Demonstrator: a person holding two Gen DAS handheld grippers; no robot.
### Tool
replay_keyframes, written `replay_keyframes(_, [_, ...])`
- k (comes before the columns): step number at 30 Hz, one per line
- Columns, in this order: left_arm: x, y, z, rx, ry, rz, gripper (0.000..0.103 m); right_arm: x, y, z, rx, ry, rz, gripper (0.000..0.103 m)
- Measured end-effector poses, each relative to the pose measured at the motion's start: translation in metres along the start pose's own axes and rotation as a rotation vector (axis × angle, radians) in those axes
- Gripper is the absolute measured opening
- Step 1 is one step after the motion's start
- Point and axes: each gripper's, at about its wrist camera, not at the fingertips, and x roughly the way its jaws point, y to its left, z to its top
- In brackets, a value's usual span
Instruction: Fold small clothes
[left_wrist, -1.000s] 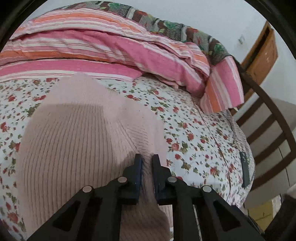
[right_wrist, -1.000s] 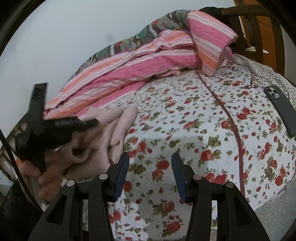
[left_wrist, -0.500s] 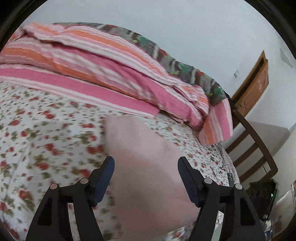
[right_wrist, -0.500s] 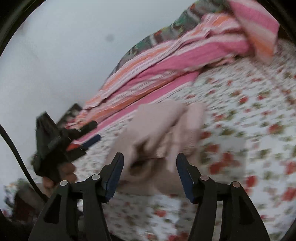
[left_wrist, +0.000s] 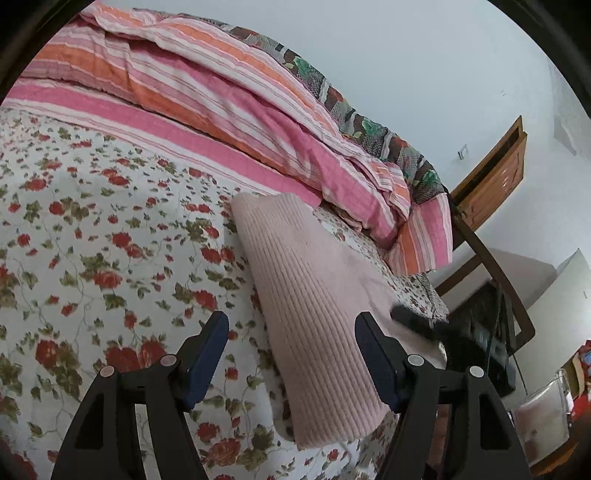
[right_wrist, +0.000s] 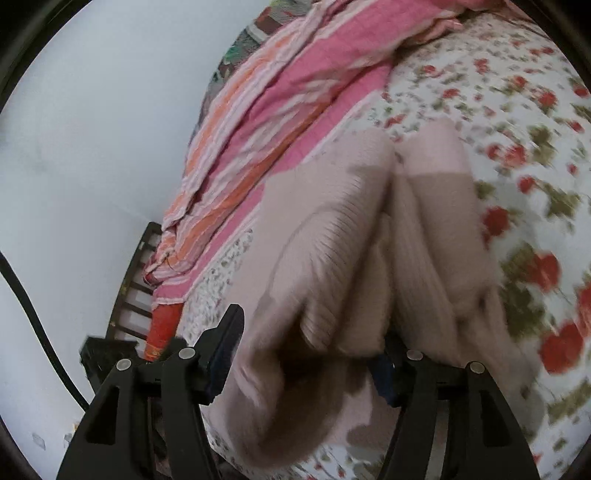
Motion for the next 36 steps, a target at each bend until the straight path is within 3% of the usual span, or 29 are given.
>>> replay_keyframes(1, [0.0,0.002,-0.001,-0.002,0.001,0.0,0.069,0.004,0.003,0.004,-0.002,-0.001,-0.007,0.063])
replay_keyframes(2, [0.0,0.004,-0.002,-0.005,0.001,0.0,0.069,0.007,0.006,0.008,-0.006,-0.004,-0.014,0.054])
replay_keyframes(3, [0.0,0.006,-0.002,-0.011,0.0,-0.001,0.069,0.01,0.009,0.011,-0.013,-0.004,-0.018,0.035])
replay_keyframes(4, [0.0,0.008,-0.002,-0.018,-0.001,-0.003,0.069,0.015,0.014,0.015,-0.037,0.004,-0.03,0.024])
replay_keyframes(7, [-0.004,0.014,-0.002,-0.033,-0.008,-0.004,0.069,0.015,0.031,0.025,-0.155,-0.005,-0.057,0.02])
replay_keyframes(11, [-0.007,0.017,-0.002,-0.032,-0.008,0.003,0.069,-0.03,0.063,0.015,-0.418,-0.201,-0.142,0.019])
replay_keyframes(13, [-0.003,0.015,-0.003,-0.029,0.011,0.002,0.069,-0.041,0.052,0.009,-0.444,-0.229,-0.227,0.019])
replay_keyframes(16, [0.006,0.005,-0.006,0.005,0.044,0.014,0.069,-0.026,0.006,0.007,-0.372,-0.139,-0.373,0.023])
replay_keyframes(18, [0.01,-0.005,-0.009,0.042,0.066,0.033,0.069,-0.029,-0.01,0.003,-0.338,-0.126,-0.367,0.039])
replay_keyframes(20, [0.014,-0.018,-0.015,0.101,0.094,0.046,0.069,-0.042,-0.011,0.001,-0.335,-0.156,-0.374,0.048])
replay_keyframes(24, [0.024,-0.039,-0.029,0.204,0.164,0.093,0.069,-0.058,-0.003,-0.009,-0.384,-0.17,-0.404,0.049])
replay_keyframes(26, [0.026,-0.048,-0.033,0.236,0.163,0.09,0.069,-0.062,-0.005,-0.016,-0.406,-0.158,-0.398,0.049])
replay_keyframes(29, [0.032,-0.052,-0.029,0.2,0.154,0.049,0.069,-0.062,-0.006,-0.02,-0.398,-0.155,-0.381,0.05])
replay_keyframes(32, [0.048,-0.048,-0.016,0.121,0.168,0.023,0.069,-0.066,-0.014,-0.014,-0.332,-0.162,-0.357,0.064])
replay_keyframes(36, [0.075,-0.036,-0.002,0.014,0.199,-0.018,0.069,-0.057,-0.027,-0.001,-0.261,-0.131,-0.338,0.071])
